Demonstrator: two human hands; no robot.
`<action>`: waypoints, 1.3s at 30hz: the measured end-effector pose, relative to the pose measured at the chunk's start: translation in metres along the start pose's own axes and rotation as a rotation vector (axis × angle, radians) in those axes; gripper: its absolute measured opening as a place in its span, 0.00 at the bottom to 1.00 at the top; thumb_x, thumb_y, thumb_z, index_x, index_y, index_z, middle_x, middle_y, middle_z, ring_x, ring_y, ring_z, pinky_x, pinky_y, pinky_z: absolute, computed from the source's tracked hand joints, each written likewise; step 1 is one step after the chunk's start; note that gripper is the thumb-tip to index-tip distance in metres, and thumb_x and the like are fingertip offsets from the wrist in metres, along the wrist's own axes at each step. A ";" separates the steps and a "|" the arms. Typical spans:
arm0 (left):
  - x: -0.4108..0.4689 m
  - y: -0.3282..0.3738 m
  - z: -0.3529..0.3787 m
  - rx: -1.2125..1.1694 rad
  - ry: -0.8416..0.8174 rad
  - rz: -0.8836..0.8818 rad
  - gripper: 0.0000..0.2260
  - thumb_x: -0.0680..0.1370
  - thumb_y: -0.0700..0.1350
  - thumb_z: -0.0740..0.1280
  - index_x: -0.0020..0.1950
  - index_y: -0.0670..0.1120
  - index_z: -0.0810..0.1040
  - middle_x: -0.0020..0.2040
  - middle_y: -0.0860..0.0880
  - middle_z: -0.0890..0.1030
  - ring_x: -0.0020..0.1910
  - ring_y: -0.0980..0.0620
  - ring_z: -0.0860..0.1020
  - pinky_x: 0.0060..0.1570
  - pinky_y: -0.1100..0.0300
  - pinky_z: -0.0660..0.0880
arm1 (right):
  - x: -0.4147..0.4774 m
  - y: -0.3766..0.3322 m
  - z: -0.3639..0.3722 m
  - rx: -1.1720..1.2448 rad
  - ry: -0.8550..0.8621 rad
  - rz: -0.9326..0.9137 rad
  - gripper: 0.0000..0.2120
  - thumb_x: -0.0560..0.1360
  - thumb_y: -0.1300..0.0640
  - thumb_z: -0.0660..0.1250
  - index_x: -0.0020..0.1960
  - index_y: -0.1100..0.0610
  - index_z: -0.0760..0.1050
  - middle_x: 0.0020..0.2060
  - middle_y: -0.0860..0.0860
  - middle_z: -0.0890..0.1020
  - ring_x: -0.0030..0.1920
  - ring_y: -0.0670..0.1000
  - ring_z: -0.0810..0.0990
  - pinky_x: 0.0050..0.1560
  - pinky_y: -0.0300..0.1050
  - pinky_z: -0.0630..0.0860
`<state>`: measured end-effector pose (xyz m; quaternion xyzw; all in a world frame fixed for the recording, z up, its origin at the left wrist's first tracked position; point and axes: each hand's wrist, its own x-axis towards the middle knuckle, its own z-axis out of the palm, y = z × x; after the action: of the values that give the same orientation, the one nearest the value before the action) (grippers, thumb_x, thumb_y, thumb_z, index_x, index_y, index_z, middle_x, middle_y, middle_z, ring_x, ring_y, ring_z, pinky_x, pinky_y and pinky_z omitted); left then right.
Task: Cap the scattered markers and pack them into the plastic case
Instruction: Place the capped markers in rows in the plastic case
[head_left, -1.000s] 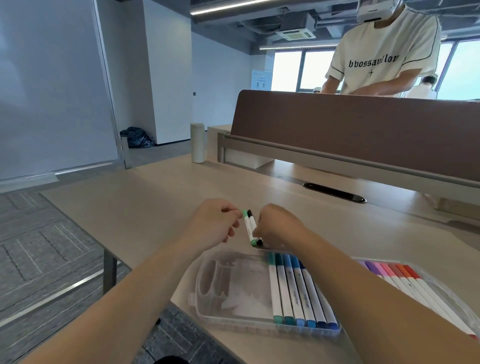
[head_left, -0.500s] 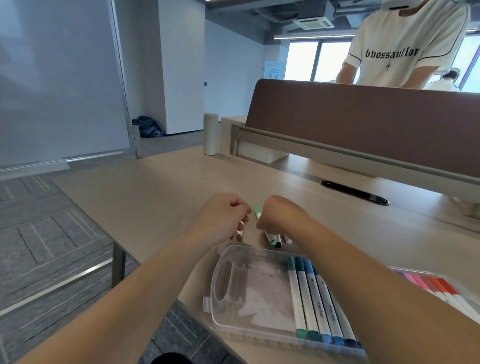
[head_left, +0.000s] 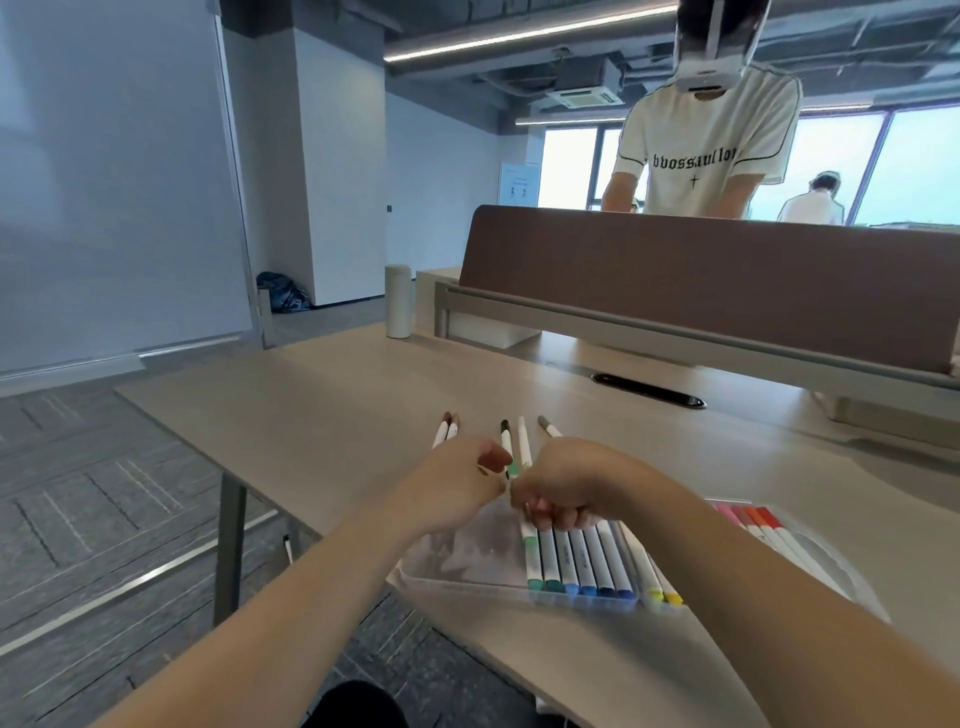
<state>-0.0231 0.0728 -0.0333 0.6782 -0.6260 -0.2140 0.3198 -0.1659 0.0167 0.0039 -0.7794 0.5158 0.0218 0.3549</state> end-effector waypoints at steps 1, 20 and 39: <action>-0.002 0.000 0.003 0.023 -0.034 -0.001 0.19 0.77 0.43 0.64 0.68 0.50 0.75 0.62 0.53 0.79 0.55 0.55 0.78 0.49 0.64 0.74 | -0.003 0.003 0.003 0.004 -0.012 0.000 0.12 0.74 0.59 0.63 0.32 0.59 0.73 0.25 0.53 0.75 0.20 0.48 0.65 0.23 0.36 0.59; -0.005 -0.006 0.013 0.711 -0.340 0.302 0.30 0.69 0.70 0.52 0.48 0.49 0.80 0.56 0.55 0.77 0.55 0.53 0.77 0.51 0.48 0.76 | -0.001 0.015 0.006 -0.201 -0.077 -0.007 0.18 0.79 0.51 0.66 0.32 0.56 0.72 0.23 0.49 0.70 0.20 0.45 0.65 0.24 0.36 0.61; 0.018 -0.014 -0.005 0.323 -0.058 0.096 0.16 0.79 0.53 0.64 0.62 0.48 0.81 0.58 0.49 0.82 0.52 0.51 0.80 0.55 0.54 0.76 | 0.026 0.003 -0.009 -0.232 -0.062 -0.047 0.13 0.78 0.50 0.66 0.41 0.59 0.78 0.31 0.54 0.75 0.25 0.49 0.68 0.26 0.39 0.63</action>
<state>-0.0071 0.0564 -0.0378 0.6838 -0.6928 -0.1144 0.1983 -0.1591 -0.0097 -0.0017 -0.8261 0.4800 0.0971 0.2788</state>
